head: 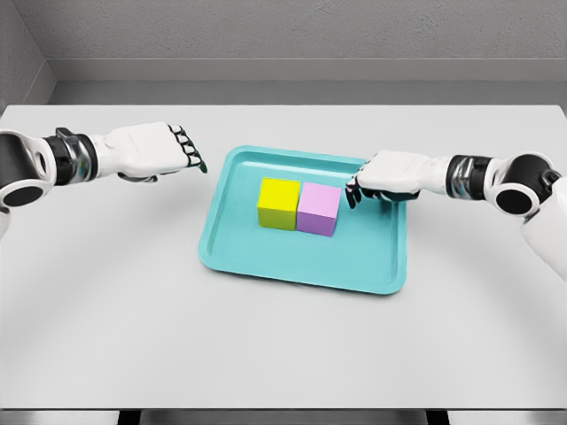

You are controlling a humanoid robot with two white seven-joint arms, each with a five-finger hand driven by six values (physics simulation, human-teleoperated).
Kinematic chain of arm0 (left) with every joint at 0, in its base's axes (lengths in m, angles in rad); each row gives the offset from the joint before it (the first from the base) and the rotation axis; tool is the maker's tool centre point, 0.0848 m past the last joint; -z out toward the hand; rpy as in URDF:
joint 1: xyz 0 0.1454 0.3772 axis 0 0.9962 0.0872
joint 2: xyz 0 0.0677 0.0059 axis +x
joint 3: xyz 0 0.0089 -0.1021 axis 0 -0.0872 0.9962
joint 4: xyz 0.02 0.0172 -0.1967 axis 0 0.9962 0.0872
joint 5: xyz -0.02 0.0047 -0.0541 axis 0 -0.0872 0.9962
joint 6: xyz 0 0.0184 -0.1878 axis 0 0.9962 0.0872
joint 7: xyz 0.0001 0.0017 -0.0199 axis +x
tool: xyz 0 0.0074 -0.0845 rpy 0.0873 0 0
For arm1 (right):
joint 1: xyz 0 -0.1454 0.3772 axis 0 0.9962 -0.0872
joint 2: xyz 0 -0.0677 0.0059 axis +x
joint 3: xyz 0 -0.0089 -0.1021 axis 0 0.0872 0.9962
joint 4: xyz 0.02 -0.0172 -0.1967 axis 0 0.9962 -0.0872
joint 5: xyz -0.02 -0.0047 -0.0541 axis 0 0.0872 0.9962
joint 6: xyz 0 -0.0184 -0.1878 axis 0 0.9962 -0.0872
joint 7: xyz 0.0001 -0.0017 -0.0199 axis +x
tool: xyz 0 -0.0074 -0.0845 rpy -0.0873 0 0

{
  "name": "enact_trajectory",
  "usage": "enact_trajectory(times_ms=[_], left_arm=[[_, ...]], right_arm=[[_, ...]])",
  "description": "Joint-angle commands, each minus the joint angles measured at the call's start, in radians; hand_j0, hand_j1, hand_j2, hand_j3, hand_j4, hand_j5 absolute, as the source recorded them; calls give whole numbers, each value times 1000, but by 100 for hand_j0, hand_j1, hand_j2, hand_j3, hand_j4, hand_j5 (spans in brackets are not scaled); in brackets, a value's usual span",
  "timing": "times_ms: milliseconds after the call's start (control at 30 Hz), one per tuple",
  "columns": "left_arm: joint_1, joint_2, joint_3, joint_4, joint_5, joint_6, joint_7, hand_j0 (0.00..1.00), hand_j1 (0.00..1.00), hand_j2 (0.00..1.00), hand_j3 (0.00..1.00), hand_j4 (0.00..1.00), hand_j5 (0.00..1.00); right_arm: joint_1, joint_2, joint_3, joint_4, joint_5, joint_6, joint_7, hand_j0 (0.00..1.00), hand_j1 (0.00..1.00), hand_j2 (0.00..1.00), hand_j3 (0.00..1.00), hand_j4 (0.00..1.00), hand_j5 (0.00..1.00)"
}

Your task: Push two cubes

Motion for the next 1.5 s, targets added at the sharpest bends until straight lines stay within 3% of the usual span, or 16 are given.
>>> enact_trajectory(times_ms=[0,867,1000,1033,1133,1167,1200,1233,1333,1467], left_arm=[[0,2,1,2,3,2,0,81,81,81,81,81,81],[-5,26,1,9,17,2,0,81,81,81,81,81,81],[-2,28,11,9,38,2,0,81,81,81,81,81,81],[0,28,11,9,38,2,0,81,81,81,81,81,81],[0,35,12,8,59,2,0,81,81,81,81,81,81],[2,58,12,8,73,2,0,81,81,81,81,81,81],[2,74,12,9,86,2,0,81,81,81,81,81,81],[2,80,14,11,102,2,0,82,82,82,82,82,82],[11,112,29,29,155,2,0,84,84,84,84,84,84],[9,124,29,51,234,2,0,100,100,100,100,100,100]], right_arm=[[-2,3,0,4,-5,3,0,47,47,47,47,47,47],[-15,3,26,-11,-11,3,0,46,46,46,46,46,46],[-6,-78,11,-118,-18,3,0,46,46,46,46,46,46],[-6,-107,-10,-141,-24,3,0,47,47,47,47,47,47],[43,-212,-190,-293,-91,3,0,51,51,51,51,51,51],[75,-244,-262,-295,-133,3,0,59,59,59,59,59,59],[113,-250,-328,-295,-139,3,0,82,82,82,82,82,82],[152,-265,-395,-293,-139,3,0,98,98,98,98,98,98],[256,-308,-544,-290,-140,3,0,99,99,99,99,99,99],[288,-302,-547,-296,-139,3,0,100,100,100,100,100,100]])
